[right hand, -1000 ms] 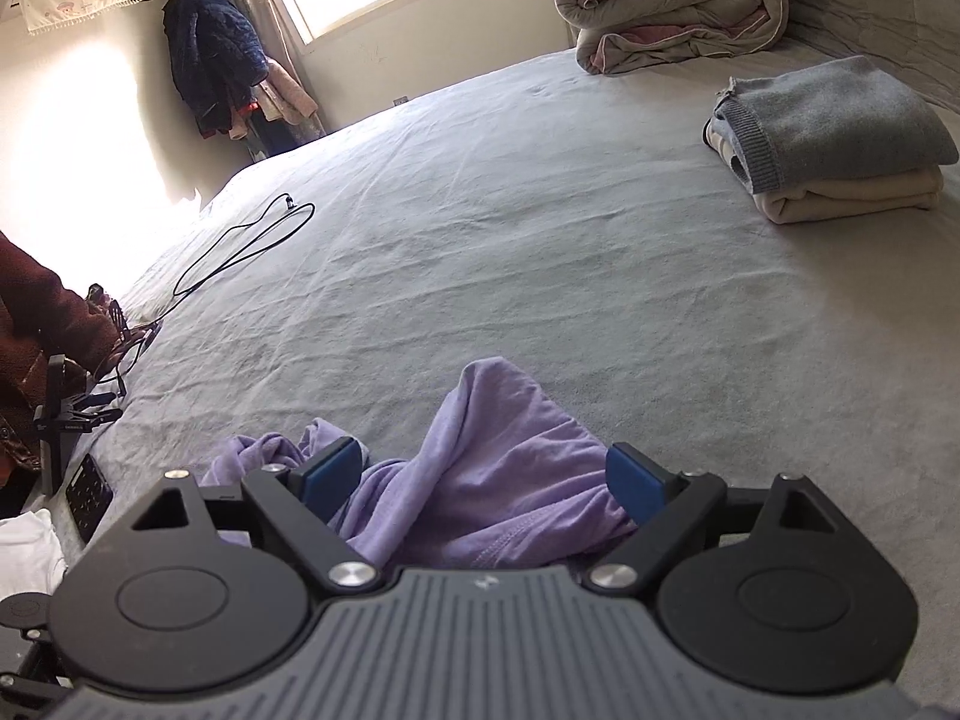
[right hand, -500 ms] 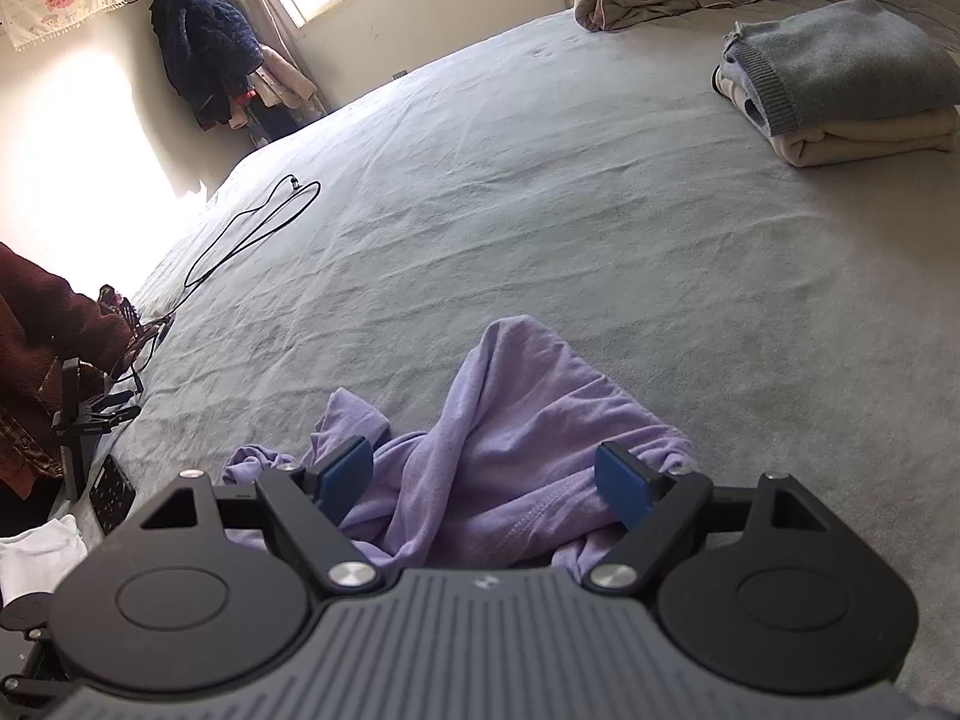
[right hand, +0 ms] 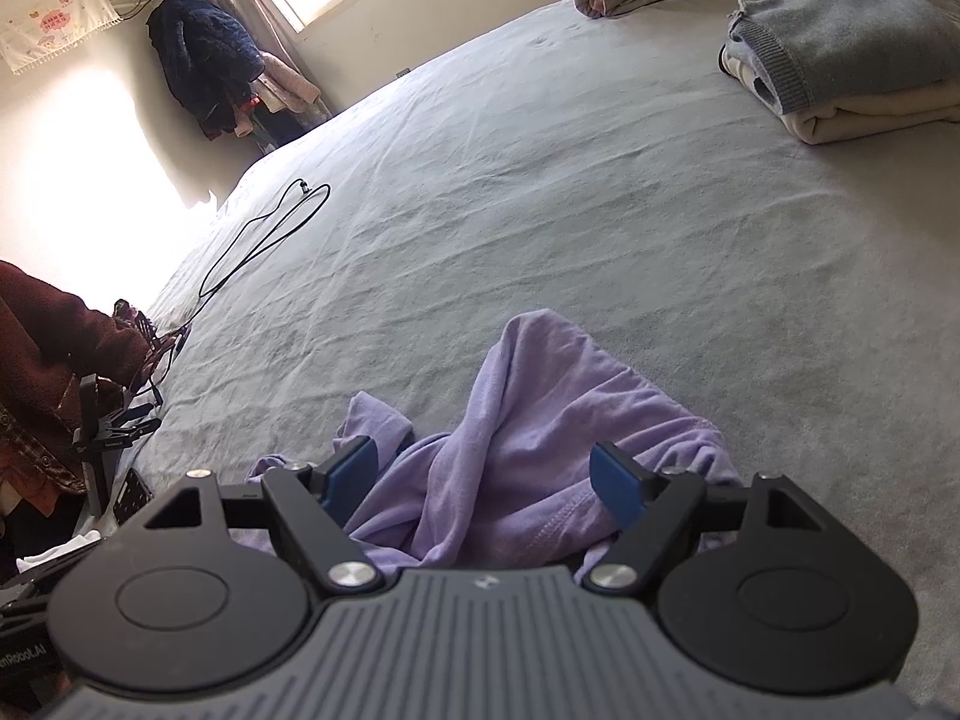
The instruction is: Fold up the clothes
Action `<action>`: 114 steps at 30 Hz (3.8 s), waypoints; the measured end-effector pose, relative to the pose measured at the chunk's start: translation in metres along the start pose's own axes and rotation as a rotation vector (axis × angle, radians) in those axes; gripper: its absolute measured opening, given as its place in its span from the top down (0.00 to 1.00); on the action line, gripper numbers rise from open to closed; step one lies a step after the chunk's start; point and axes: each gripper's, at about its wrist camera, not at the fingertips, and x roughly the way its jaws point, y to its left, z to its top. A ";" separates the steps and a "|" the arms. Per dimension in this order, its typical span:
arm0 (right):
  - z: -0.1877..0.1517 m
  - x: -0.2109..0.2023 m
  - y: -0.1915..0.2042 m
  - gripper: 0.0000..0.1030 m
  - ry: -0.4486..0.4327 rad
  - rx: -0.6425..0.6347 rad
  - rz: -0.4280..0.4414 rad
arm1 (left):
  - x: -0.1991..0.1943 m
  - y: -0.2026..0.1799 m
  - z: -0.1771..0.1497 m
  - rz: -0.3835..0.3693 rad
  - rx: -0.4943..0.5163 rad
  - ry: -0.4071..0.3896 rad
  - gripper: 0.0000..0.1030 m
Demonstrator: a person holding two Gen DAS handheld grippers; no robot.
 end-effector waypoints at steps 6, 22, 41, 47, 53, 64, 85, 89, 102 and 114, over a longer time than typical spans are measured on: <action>-0.007 0.015 0.000 0.40 0.047 0.001 -0.013 | 0.025 0.012 0.008 0.069 -0.042 0.034 0.56; -0.009 -0.002 -0.002 0.98 -0.022 0.006 -0.011 | 0.058 0.004 0.022 0.124 -0.112 0.035 0.55; -0.021 -0.027 -0.021 0.98 0.014 -0.015 -0.039 | 0.096 -0.011 0.018 0.053 -0.178 0.075 0.98; -0.015 -0.035 -0.025 0.98 -0.032 -0.003 -0.052 | 0.069 -0.012 0.027 0.133 -0.192 -0.066 0.99; -0.005 -0.042 -0.018 0.98 -0.096 -0.022 -0.068 | 0.048 -0.004 0.033 0.226 -0.194 -0.148 0.99; 0.002 -0.045 -0.016 0.98 -0.130 -0.029 -0.098 | 0.000 0.022 0.041 0.356 -0.201 -0.242 0.99; -0.001 -0.025 -0.016 0.96 -0.065 -0.014 -0.119 | -0.018 0.062 0.010 0.337 -0.246 -0.071 0.98; -0.003 -0.020 -0.014 0.92 -0.055 -0.018 -0.122 | -0.020 0.061 0.006 0.311 -0.230 -0.058 0.94; -0.006 -0.017 -0.008 0.75 -0.073 -0.039 -0.095 | -0.026 0.048 0.005 0.237 -0.180 -0.055 0.62; -0.004 -0.013 -0.003 0.56 -0.086 -0.087 -0.111 | 0.012 0.019 0.011 0.169 -0.085 -0.005 0.54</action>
